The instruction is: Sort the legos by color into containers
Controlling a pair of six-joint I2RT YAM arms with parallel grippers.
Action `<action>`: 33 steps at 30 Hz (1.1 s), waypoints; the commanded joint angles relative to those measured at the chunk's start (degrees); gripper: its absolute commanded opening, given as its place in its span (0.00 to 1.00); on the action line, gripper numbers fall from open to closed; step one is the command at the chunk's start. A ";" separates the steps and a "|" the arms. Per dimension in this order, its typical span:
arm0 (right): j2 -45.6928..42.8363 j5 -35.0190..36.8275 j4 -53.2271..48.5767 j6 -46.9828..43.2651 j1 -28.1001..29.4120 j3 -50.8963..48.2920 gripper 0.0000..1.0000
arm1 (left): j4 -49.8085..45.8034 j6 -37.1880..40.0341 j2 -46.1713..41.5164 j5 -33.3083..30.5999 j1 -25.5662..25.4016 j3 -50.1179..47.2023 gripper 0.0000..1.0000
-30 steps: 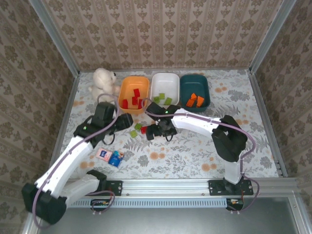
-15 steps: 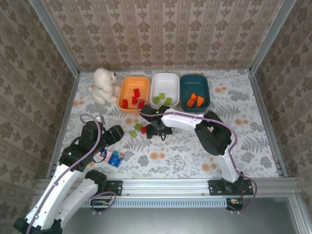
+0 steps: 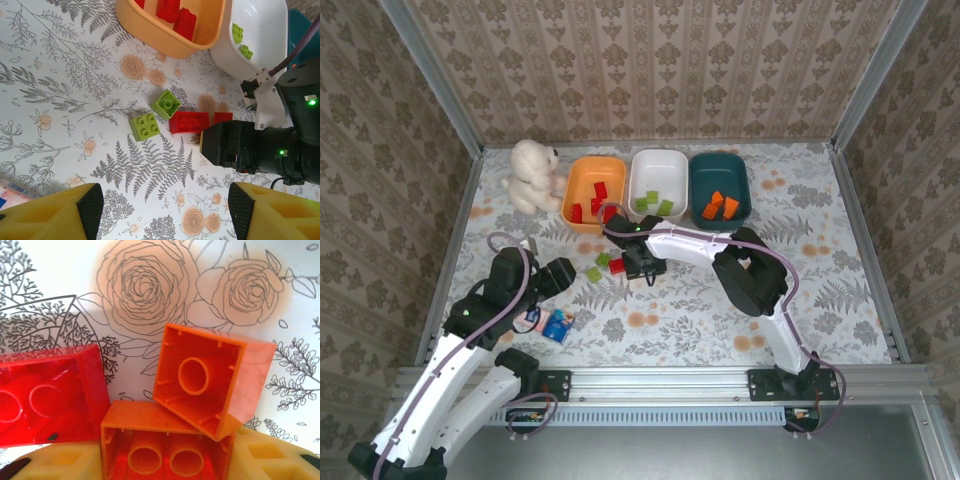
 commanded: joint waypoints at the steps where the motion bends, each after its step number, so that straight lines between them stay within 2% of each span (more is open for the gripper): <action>1: -5.67 1.53 -1.80 -0.86 -0.24 -1.53 0.43 | 2.20 0.45 0.74 1.54 -0.77 -1.16 0.70; 7: -19.38 1.92 -2.56 -2.21 -2.59 -7.94 0.40 | 7.96 3.05 6.23 2.67 -5.14 -0.85 0.70; 10: -25.02 2.06 -2.52 -3.38 -7.35 -9.75 0.39 | 11.14 4.14 11.63 2.36 -8.17 0.82 0.70; 13: -26.37 1.60 -2.06 -5.29 -13.50 -8.77 0.39 | 14.51 4.19 17.31 2.60 -10.02 2.46 0.70; 16: -23.95 -0.78 -0.95 -6.98 -20.04 -5.52 0.39 | 17.42 4.94 22.53 3.19 -11.27 4.66 0.70; 21: -13.12 -4.29 0.92 -10.39 -27.38 4.77 0.39 | 19.28 6.67 29.38 4.19 -11.87 8.93 0.70; 26: -3.09 -5.25 1.53 -14.53 -32.12 14.88 0.39 | 19.09 7.79 33.52 4.72 -12.45 12.33 0.70; 33: 7.20 -5.89 -0.59 -15.84 -37.20 25.51 0.41 | 18.66 7.13 33.87 3.51 -12.87 12.98 0.70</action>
